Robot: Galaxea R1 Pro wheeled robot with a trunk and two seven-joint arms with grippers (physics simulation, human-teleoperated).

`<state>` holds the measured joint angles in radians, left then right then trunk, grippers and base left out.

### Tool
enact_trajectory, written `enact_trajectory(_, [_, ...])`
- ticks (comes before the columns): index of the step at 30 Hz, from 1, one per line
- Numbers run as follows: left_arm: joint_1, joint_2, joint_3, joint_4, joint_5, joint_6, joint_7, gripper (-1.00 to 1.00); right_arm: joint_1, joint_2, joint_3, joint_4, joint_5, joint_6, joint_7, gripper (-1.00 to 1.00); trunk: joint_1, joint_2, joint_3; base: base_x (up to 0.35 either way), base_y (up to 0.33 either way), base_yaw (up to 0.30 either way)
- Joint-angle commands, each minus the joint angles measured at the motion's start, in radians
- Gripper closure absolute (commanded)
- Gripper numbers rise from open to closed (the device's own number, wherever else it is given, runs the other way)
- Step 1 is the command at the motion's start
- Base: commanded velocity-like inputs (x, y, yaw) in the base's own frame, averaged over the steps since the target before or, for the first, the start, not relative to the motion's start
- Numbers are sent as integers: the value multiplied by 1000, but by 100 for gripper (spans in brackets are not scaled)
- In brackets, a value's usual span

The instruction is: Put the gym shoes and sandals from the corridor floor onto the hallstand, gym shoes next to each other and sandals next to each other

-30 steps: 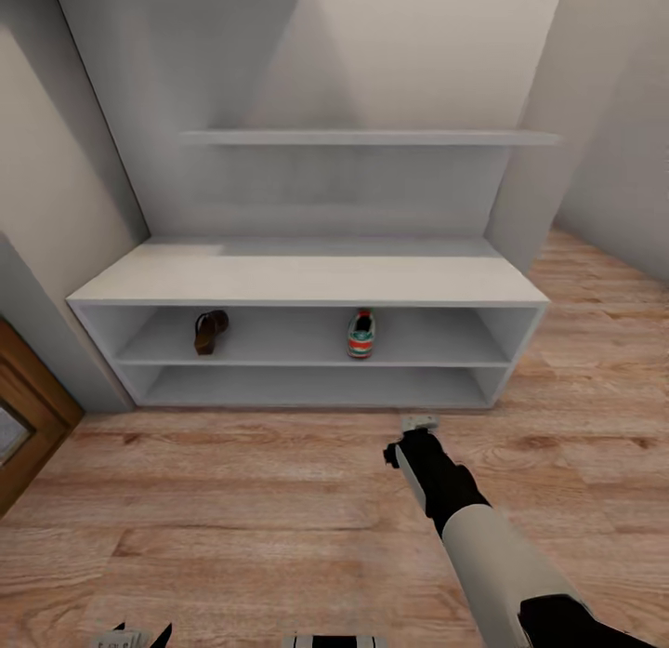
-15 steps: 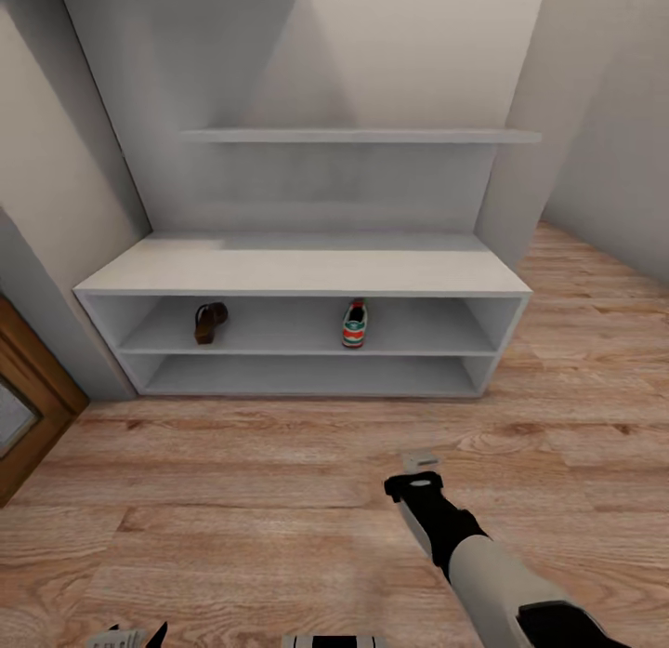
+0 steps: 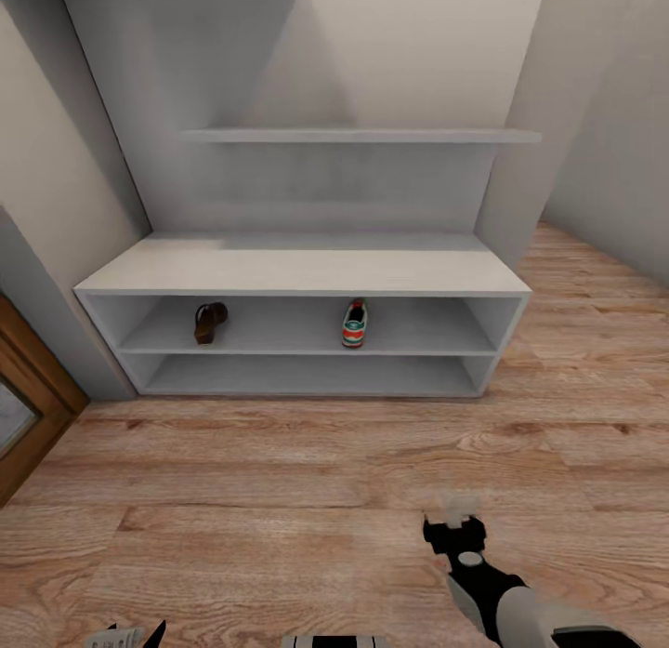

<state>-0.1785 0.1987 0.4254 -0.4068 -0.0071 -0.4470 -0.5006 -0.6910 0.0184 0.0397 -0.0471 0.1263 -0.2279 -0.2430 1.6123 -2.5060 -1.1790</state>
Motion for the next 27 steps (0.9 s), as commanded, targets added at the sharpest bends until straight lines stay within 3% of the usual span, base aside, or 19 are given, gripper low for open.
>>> enact_trajectory(1, [-1,-1,8,2,3,-1,-10,-100,16,-3,5,5,9,-21,-7,-100,0,0,-1,0,0,0])
enact_trajectory(9, [-1,-13,8,7,31,-1,-9,-100,117,-14,5,16,9,-162,-8,-100,0,0,-1,0,0,0])
enact_trajectory(18, [-1,-17,6,8,44,-1,8,-100,173,-20,5,19,9,-300,-7,-100,0,0,-1,0,0,-2])
enact_trajectory(27, [-1,-19,5,8,45,-1,35,-100,191,-20,6,19,9,-327,-7,-100,0,0,-1,0,0,-34])
